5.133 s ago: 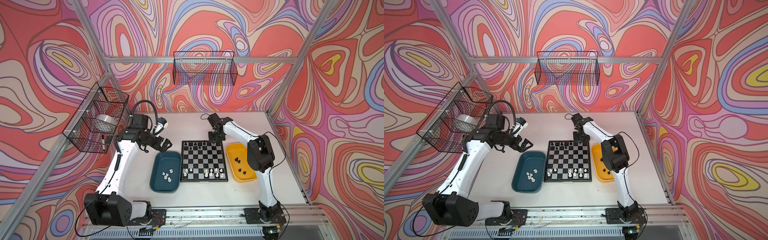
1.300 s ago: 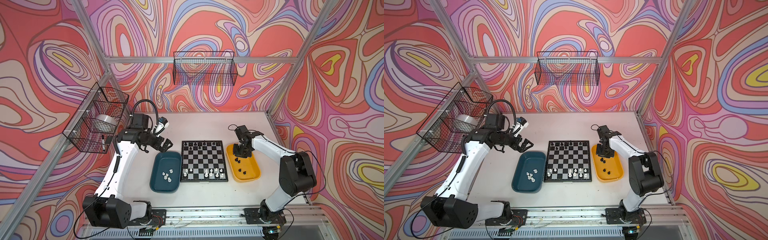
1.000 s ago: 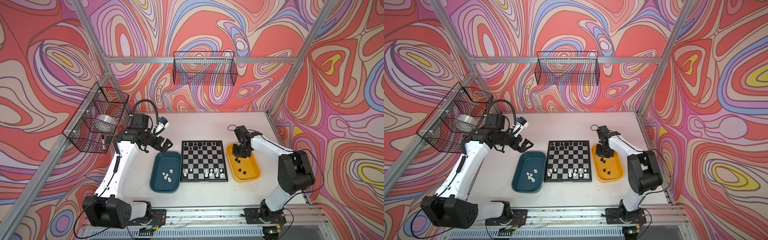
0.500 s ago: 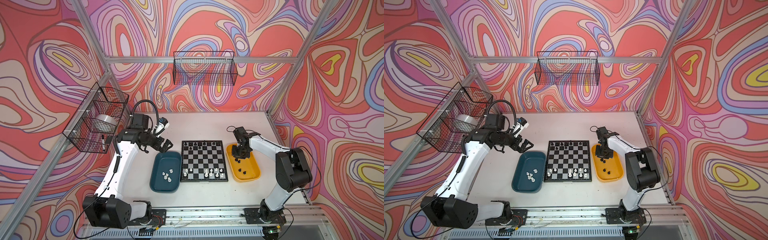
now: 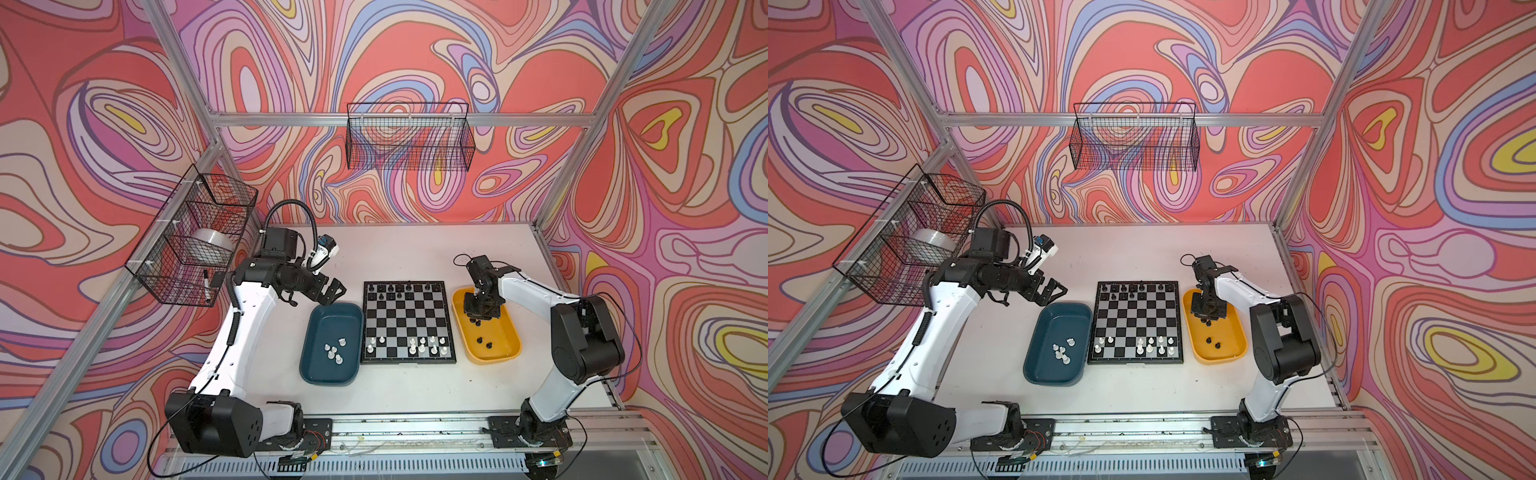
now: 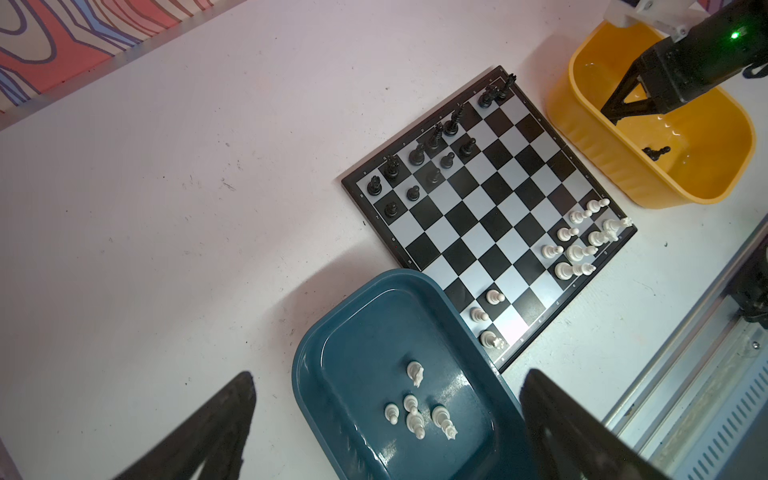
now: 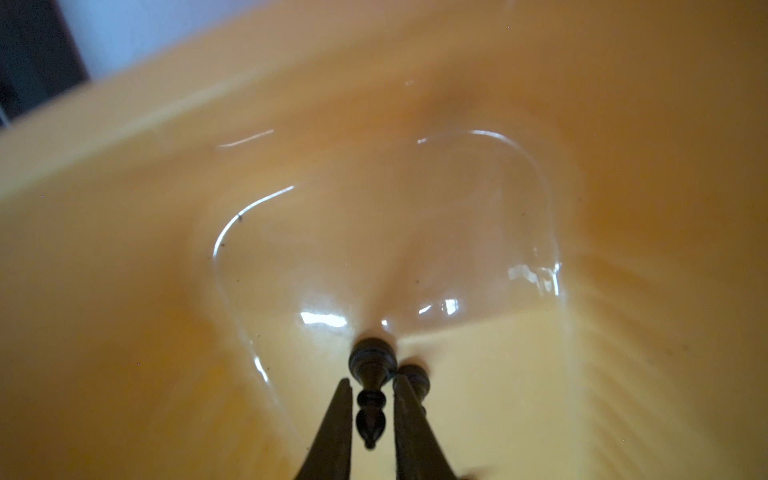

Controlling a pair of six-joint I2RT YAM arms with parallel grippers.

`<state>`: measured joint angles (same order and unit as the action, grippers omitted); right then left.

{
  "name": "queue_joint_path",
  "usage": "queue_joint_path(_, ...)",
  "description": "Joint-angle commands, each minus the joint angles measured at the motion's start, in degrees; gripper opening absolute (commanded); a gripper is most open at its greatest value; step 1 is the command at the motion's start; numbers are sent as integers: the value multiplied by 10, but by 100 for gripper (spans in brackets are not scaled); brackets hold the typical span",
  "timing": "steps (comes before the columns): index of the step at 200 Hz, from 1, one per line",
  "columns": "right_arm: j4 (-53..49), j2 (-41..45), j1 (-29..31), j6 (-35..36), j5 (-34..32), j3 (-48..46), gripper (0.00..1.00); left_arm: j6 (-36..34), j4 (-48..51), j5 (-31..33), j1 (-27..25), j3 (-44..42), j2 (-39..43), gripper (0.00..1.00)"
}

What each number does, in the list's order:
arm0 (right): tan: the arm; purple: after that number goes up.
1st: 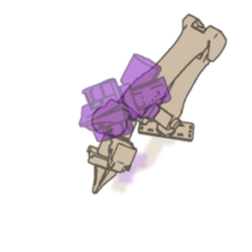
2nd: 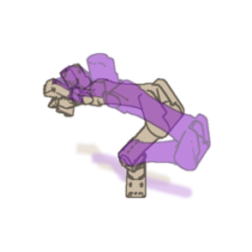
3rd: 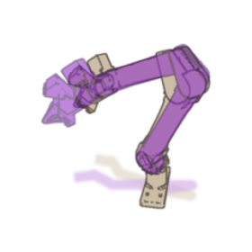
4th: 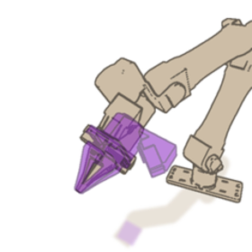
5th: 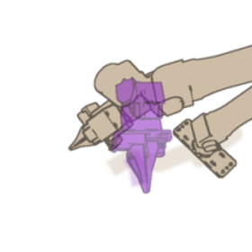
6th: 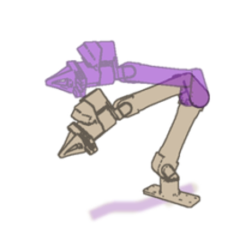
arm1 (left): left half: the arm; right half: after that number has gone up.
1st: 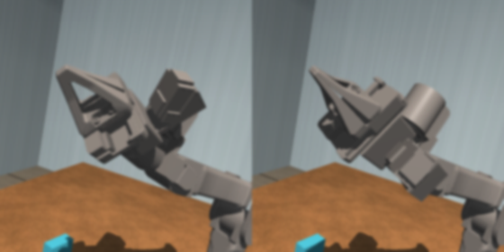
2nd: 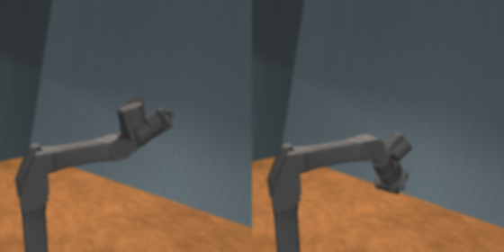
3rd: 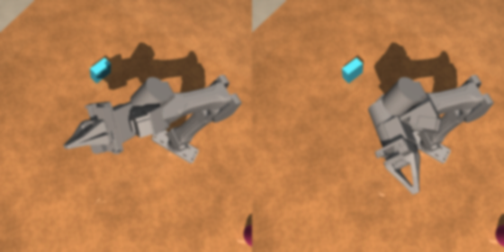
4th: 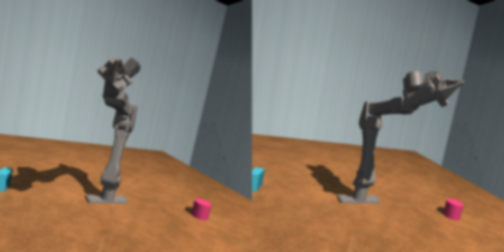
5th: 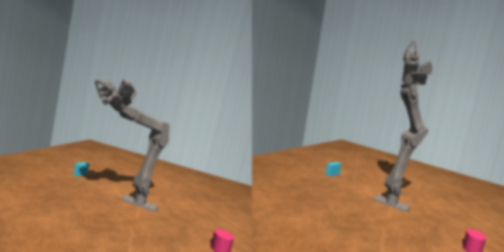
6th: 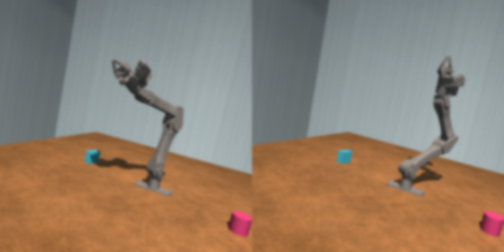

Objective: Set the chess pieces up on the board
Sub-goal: 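Lower the right gripper onto another black piece in the yellow tray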

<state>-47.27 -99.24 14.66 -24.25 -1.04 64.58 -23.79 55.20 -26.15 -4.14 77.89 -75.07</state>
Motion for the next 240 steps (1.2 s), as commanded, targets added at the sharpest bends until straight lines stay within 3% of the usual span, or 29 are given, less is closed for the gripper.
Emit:
queue_joint_path(1,0,6,0,4,-6,-5,18,-3,17,-12,-4,-5,8,100)
queue_joint_path(240,-2,10,4,10,-13,8,14,-1,18,-10,-5,-8,11,100)
